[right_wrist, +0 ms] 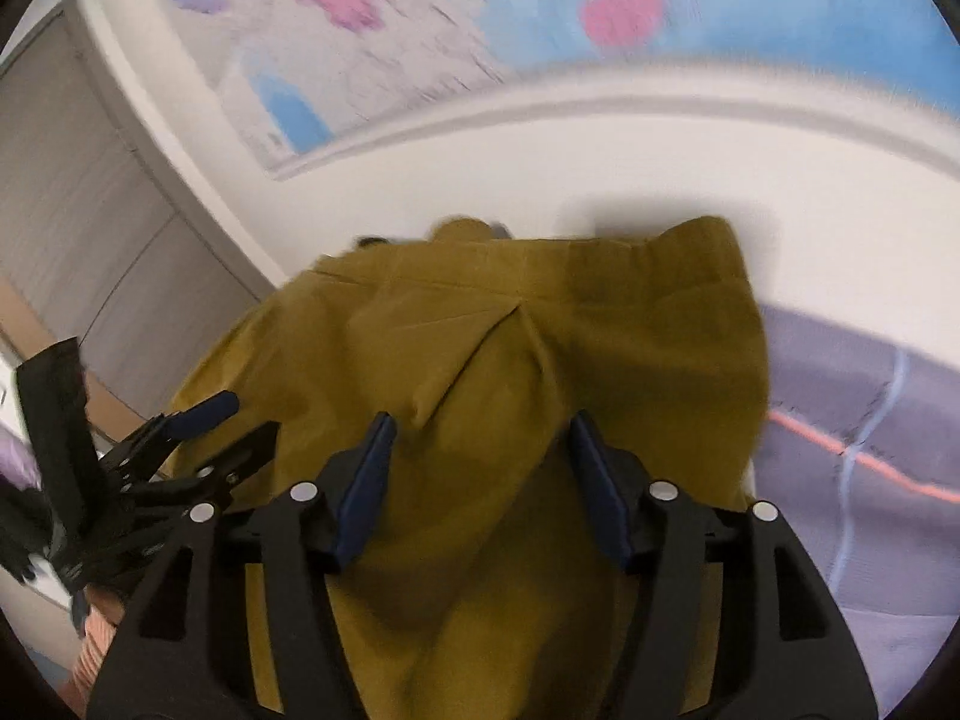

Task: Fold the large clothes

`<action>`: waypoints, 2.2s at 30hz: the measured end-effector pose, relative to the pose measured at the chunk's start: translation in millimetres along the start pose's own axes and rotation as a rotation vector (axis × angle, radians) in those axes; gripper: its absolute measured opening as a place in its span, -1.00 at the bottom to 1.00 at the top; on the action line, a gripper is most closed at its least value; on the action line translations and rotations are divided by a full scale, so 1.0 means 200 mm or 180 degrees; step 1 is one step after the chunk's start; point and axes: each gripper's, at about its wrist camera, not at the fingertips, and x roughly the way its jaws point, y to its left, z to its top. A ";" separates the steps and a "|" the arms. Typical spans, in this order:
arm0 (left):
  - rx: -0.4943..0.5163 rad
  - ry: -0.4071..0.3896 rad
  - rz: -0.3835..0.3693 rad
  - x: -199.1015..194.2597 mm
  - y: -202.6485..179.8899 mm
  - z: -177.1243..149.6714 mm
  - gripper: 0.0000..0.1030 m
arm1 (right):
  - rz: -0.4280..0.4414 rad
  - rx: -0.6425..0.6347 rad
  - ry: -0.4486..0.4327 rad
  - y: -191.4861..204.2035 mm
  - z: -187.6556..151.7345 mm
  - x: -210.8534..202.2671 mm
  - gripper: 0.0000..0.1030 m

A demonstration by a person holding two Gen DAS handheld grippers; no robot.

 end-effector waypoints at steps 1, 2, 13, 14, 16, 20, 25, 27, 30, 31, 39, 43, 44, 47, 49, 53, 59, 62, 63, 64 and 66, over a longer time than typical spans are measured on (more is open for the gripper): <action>0.0006 -0.0044 -0.0032 -0.03 0.00 -0.02 0.68 | 0.0015 -0.0089 -0.0075 0.02 -0.02 -0.06 0.16; 0.0016 -0.0099 -0.0046 -0.07 0.01 -0.05 0.68 | 0.0013 -0.0217 -0.0161 0.05 -0.05 -0.12 0.16; 0.0020 -0.0258 -0.0202 -0.23 0.06 -0.31 0.66 | -0.0156 -0.0613 -0.0196 0.12 -0.52 -0.21 0.10; 0.0046 -0.0277 -0.0133 -0.23 0.04 -0.32 0.66 | -0.0123 -0.0550 -0.0205 0.09 -0.53 -0.19 0.10; 0.0085 -0.0284 -0.0037 -0.22 0.02 -0.33 0.66 | -0.0081 -0.0436 -0.0200 0.08 -0.53 -0.18 0.10; 0.0004 -0.0287 0.0066 -0.25 0.02 -0.33 0.61 | -0.0191 -0.0464 -0.0213 0.13 -0.54 -0.22 0.12; 0.0018 -0.0375 -0.0181 -0.35 -0.04 -0.39 0.58 | -0.0201 -0.0624 -0.0377 0.21 -0.60 -0.32 0.14; 0.0117 -0.0395 -0.0192 -0.36 -0.08 -0.41 0.58 | -0.0318 -0.0745 -0.0343 0.24 -0.64 -0.30 0.16; 0.0145 -0.0304 -0.0156 -0.30 -0.12 -0.44 0.57 | -0.0343 -0.0712 -0.0231 0.22 -0.65 -0.22 0.17; 0.0143 -0.0287 -0.0147 -0.29 -0.12 -0.44 0.57 | -0.0317 -0.0643 -0.0232 0.20 -0.65 -0.21 0.17; 0.0048 -0.0307 0.0031 -0.38 -0.17 -0.47 0.69 | -0.0269 -0.0578 -0.0401 0.25 -0.67 -0.33 0.45; 0.0009 -0.0417 0.0125 -0.47 -0.21 -0.50 0.84 | -0.0219 -0.0595 -0.0489 0.28 -0.68 -0.41 0.50; 0.0007 -0.0444 0.0159 -0.50 -0.23 -0.51 0.87 | -0.0228 -0.0598 -0.0512 0.28 -0.69 -0.43 0.52; 0.0000 -0.0484 0.0240 -0.56 -0.26 -0.54 0.87 | -0.0270 -0.0664 -0.0558 0.31 -0.73 -0.48 0.65; -0.0044 -0.0488 0.0250 -0.60 -0.27 -0.56 0.87 | -0.0314 -0.0695 -0.0584 0.31 -0.75 -0.50 0.79; -0.0129 -0.0523 0.0334 -0.67 -0.30 -0.60 0.87 | -0.0334 -0.0685 -0.0620 0.32 -0.79 -0.55 0.87; -0.0178 -0.0414 0.0365 -0.72 -0.34 -0.68 0.87 | -0.0427 -0.0732 -0.0651 0.35 -0.85 -0.60 0.89; -0.0170 -0.0343 0.0357 -0.73 -0.37 -0.72 0.87 | -0.0411 -0.0712 -0.0676 0.36 -0.88 -0.64 0.89; -0.0171 -0.0323 0.0341 -0.73 -0.37 -0.73 0.87 | -0.0428 -0.0728 -0.0695 0.36 -0.90 -0.65 0.89; -0.0200 -0.0305 0.0328 -0.73 -0.37 -0.74 0.87 | -0.0429 -0.0747 -0.0703 0.37 -0.91 -0.66 0.89; -0.0243 -0.0300 0.0307 -0.74 -0.38 -0.76 0.87 | -0.0464 -0.0767 -0.0706 0.38 -0.93 -0.67 0.89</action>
